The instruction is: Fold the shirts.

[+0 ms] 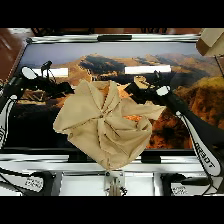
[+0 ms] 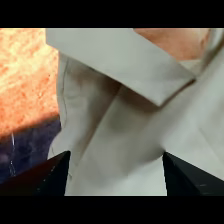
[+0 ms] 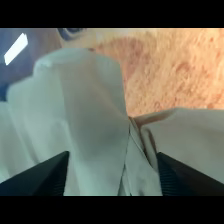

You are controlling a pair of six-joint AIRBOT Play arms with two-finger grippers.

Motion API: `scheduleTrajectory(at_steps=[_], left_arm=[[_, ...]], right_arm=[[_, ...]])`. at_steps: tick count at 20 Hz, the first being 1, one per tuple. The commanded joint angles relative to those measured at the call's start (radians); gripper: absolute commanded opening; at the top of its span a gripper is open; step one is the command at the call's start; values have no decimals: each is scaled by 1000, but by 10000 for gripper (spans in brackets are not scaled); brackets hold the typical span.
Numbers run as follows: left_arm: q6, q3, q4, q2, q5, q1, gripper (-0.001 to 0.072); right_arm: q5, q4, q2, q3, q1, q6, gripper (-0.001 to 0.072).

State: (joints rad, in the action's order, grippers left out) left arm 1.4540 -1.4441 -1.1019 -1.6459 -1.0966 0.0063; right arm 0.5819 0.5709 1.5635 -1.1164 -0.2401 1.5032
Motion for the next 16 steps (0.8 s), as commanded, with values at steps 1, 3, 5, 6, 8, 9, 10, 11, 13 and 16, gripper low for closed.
scheduleTrajectory(at_steps=[1, 3, 5, 6, 8, 9, 10, 11, 13, 16], left_arm=[[-63, -2, 29, -45, 32, -21, 600], [-90, -1, 29, -45, 39, -45, 600], [-100, -2, 29, -47, 43, -65, 592], [-100, -1, 29, -48, 43, -72, 584], [-99, -2, 30, -48, 42, -79, 323], [-100, -2, 34, -48, 39, -80, 311], [-100, -2, 38, -48, 39, -82, 265], [-100, -2, 45, -47, 39, -82, 107], [-100, -2, 49, -47, 39, -82, 49], [-100, -2, 48, -40, 40, -82, 47]], right_arm=[[7, -63, 72, -26, -57, -66, 690], [9, -92, 88, -38, -64, -69, 690], [9, -103, 107, -53, -80, -69, 689], [9, -103, 119, -62, -89, -69, 689], [8, -132, 148, -80, -113, -69, 688], [2, -153, 162, -90, -127, -77, 684], [-6, -167, 172, -100, -139, -94, 678], [-15, -170, 178, -113, -150, -107, 569], [-17, -169, 178, -144, -154, -140, 71], [32, -157, 169, -207, -126, -232, 59]])
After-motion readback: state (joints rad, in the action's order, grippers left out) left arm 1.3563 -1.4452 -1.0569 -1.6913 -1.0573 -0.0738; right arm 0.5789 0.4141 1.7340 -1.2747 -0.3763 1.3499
